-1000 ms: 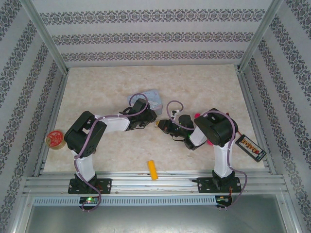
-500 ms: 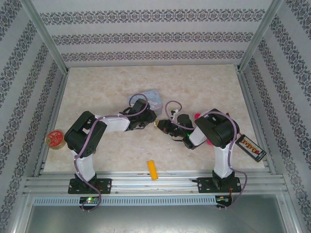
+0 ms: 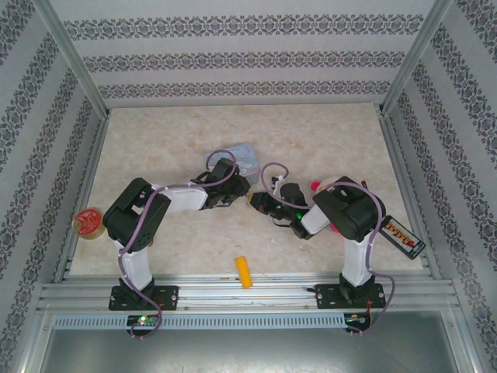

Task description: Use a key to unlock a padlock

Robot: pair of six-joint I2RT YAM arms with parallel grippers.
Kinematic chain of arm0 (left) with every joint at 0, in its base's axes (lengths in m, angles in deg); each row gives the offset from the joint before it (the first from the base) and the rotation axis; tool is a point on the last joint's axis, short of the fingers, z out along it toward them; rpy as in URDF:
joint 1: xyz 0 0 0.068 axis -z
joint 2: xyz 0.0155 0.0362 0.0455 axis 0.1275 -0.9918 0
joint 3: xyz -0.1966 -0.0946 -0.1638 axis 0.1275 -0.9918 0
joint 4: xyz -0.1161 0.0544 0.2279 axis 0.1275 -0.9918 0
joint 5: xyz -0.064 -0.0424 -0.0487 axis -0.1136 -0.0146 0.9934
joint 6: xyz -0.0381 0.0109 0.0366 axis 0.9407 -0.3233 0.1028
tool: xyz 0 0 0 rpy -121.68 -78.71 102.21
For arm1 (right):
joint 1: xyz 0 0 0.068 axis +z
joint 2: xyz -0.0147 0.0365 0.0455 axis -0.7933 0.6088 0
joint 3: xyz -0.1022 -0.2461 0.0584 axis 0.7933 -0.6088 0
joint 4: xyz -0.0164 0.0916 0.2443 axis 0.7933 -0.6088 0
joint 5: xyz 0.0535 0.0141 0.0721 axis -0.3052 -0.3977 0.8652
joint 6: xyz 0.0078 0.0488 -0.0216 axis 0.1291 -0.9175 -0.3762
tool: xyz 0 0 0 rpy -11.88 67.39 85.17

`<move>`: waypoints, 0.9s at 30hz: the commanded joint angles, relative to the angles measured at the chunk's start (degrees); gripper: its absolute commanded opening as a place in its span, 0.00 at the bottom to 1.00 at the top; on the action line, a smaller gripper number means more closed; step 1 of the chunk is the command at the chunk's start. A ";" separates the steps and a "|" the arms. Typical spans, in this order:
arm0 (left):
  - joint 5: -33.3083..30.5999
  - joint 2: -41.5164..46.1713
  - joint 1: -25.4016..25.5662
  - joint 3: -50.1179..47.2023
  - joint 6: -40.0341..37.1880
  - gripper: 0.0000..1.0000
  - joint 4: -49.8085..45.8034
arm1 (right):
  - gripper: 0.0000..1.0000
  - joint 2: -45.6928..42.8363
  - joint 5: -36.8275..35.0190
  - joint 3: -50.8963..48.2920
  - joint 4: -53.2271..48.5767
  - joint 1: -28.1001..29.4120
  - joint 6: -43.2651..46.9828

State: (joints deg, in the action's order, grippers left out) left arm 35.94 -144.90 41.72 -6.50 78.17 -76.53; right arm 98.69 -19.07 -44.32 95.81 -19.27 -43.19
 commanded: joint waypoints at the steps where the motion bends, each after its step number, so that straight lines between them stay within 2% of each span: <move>1: 15.24 -0.81 4.28 -0.55 0.36 0.00 1.79 | 0.00 -2.17 1.50 6.93 13.81 1.02 2.35; 13: 15.63 0.80 4.28 -1.22 -0.22 0.00 4.40 | 0.00 -7.11 3.61 5.30 14.01 -0.35 7.44; 25: 16.15 1.94 4.37 -2.30 -0.50 0.00 7.09 | 0.00 -8.81 1.01 4.68 8.29 -2.12 7.74; 27: 15.73 2.33 4.37 -2.64 -0.53 0.00 6.76 | 0.04 -9.13 0.82 4.18 7.33 -2.12 8.00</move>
State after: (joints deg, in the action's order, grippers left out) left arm 37.71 -144.33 41.70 -7.75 78.13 -69.76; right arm 93.48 -16.62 -44.03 90.67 -21.63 -36.06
